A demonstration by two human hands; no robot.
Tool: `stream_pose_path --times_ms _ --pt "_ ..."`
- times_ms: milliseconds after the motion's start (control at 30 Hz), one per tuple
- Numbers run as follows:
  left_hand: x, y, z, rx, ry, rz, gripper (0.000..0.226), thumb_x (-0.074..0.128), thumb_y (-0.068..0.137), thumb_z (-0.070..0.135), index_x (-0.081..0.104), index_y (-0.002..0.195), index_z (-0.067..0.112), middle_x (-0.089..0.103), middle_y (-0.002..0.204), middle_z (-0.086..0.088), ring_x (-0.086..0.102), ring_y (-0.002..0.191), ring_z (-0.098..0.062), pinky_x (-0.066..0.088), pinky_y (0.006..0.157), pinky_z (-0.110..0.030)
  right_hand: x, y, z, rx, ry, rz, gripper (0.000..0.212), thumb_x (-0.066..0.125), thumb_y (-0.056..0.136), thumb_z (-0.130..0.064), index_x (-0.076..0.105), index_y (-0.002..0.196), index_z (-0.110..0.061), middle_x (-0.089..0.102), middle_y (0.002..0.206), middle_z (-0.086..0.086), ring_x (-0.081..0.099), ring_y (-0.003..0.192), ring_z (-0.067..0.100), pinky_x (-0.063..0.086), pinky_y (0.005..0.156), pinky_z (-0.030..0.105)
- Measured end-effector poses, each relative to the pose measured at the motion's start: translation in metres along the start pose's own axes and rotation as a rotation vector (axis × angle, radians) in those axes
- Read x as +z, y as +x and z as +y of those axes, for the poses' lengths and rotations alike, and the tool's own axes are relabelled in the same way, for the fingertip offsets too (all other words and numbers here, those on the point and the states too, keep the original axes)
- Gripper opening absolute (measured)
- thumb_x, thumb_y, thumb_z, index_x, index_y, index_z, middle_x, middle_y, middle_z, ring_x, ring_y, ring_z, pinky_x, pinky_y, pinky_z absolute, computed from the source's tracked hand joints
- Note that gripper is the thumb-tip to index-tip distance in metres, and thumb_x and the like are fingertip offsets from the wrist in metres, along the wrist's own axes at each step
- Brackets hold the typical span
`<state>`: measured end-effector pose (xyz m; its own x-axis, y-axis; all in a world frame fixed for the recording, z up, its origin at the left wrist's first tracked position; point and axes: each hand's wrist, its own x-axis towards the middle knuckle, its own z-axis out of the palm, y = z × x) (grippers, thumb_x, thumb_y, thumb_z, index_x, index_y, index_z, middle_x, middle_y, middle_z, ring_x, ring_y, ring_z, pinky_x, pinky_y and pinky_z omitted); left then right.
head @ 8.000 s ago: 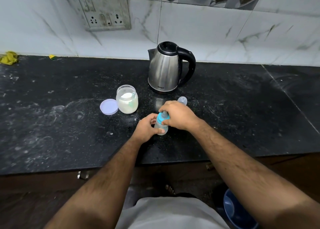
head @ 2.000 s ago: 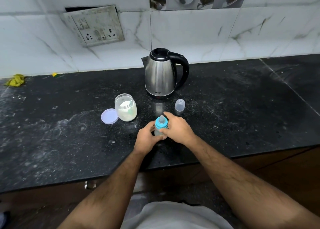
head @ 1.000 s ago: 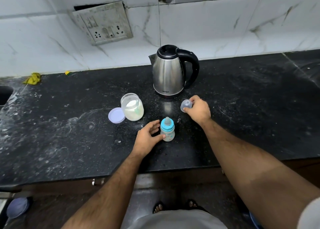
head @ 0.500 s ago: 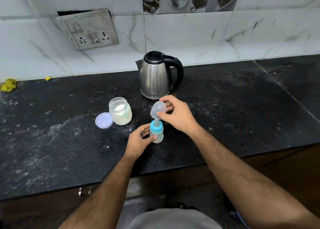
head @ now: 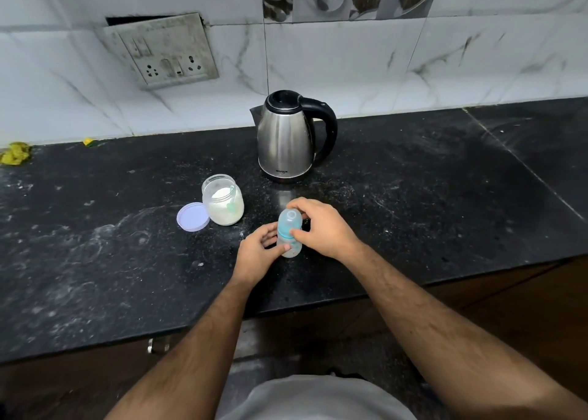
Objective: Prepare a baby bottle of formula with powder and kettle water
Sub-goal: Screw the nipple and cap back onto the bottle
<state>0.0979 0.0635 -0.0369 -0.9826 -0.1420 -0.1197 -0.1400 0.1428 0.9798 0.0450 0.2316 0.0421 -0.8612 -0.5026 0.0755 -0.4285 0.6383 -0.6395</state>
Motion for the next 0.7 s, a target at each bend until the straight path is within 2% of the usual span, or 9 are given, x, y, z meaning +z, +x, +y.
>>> stream_pose_path --times_ms 367,567,700 --pt "0.000 -0.001 0.000 0.022 0.034 0.008 0.055 0.081 0.076 0.003 0.063 0.126 0.018 0.070 0.120 0.007 0.065 0.114 -0.007 0.049 0.105 -0.037 0.017 -0.005 0.011 0.000 0.064 0.106 0.054 0.070 0.074 -0.028 0.061 0.127 -0.026 0.063 0.120 -0.008 0.058 0.109 0.012 0.051 0.092 0.036" --pt "0.002 -0.003 -0.001 0.050 0.070 0.028 0.053 0.080 0.078 0.008 0.064 0.127 0.018 0.071 0.119 0.007 0.066 0.112 -0.007 0.050 0.103 -0.037 0.021 -0.002 0.016 -0.030 0.087 0.117 0.052 0.072 0.075 -0.026 0.062 0.126 -0.025 0.061 0.117 -0.012 0.055 0.108 0.009 0.047 0.080 0.026" --pt "0.004 -0.004 -0.003 0.054 0.087 0.050 0.053 0.080 0.078 0.009 0.063 0.127 0.018 0.071 0.118 0.008 0.066 0.111 -0.005 0.051 0.102 -0.037 0.021 -0.001 0.016 -0.032 0.092 0.117 0.052 0.072 0.074 -0.027 0.062 0.125 -0.025 0.056 0.113 -0.021 0.055 0.108 0.008 0.050 0.086 0.031"
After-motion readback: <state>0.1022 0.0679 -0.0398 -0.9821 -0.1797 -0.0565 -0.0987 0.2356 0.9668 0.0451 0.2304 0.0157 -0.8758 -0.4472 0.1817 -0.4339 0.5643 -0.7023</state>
